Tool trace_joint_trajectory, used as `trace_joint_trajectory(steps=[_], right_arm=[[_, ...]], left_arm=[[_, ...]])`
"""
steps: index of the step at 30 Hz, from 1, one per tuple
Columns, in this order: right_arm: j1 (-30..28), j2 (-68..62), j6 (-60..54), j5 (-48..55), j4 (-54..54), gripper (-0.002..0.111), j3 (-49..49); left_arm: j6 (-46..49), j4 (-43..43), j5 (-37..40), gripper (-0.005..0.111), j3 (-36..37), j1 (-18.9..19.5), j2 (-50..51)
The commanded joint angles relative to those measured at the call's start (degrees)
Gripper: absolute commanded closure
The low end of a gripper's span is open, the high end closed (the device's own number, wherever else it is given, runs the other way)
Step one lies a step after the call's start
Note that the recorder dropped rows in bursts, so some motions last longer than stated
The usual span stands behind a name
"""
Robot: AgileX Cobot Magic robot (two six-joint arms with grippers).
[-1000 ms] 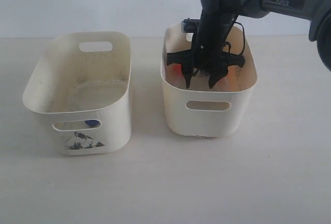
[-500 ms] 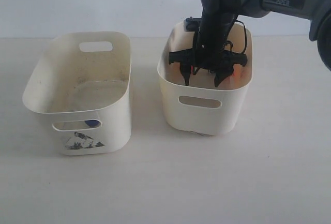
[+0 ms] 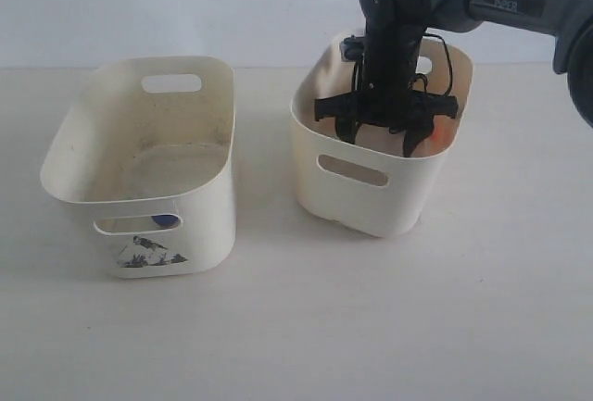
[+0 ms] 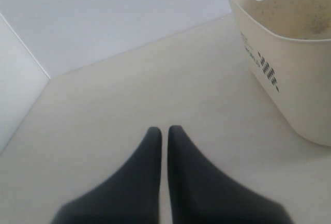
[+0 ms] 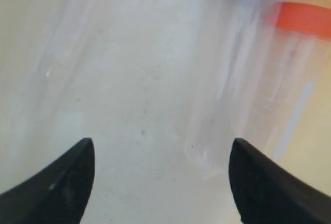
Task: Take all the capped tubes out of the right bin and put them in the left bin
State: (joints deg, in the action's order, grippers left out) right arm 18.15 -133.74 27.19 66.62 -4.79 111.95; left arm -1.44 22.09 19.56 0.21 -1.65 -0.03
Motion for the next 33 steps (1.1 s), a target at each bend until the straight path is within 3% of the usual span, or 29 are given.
trace_joint_trajectory(steps=[1, 13, 17, 22, 26, 33], right_arm=[[-0.36, -0.60, 0.82, 2.29, -2.61, 0.039, 0.04], [-0.36, -3.77, 4.49, 0.43, -2.93, 0.041, 0.14], [-0.36, -3.77, 4.49, 1.85, -2.76, 0.065, 0.14], [-0.36, -3.77, -3.85, 3.34, 3.59, 0.106, 0.14], [-0.11, -3.77, -15.11, 3.34, 10.87, 0.108, 0.14], [3.51, -3.45, -23.86, 3.34, 12.00, 0.108, 0.14]], left_arm=[[-0.54, -0.16, -0.20, 0.102, -0.21, -0.24, 0.03], [-0.54, -0.16, -0.20, 0.102, -0.21, -0.24, 0.03], [-0.54, -0.16, -0.20, 0.102, -0.21, -0.24, 0.03], [-0.54, -0.16, -0.20, 0.102, -0.21, -0.24, 0.03], [-0.54, -0.16, -0.20, 0.102, -0.21, -0.24, 0.03], [-0.54, -0.16, -0.20, 0.102, -0.21, -0.24, 0.03]])
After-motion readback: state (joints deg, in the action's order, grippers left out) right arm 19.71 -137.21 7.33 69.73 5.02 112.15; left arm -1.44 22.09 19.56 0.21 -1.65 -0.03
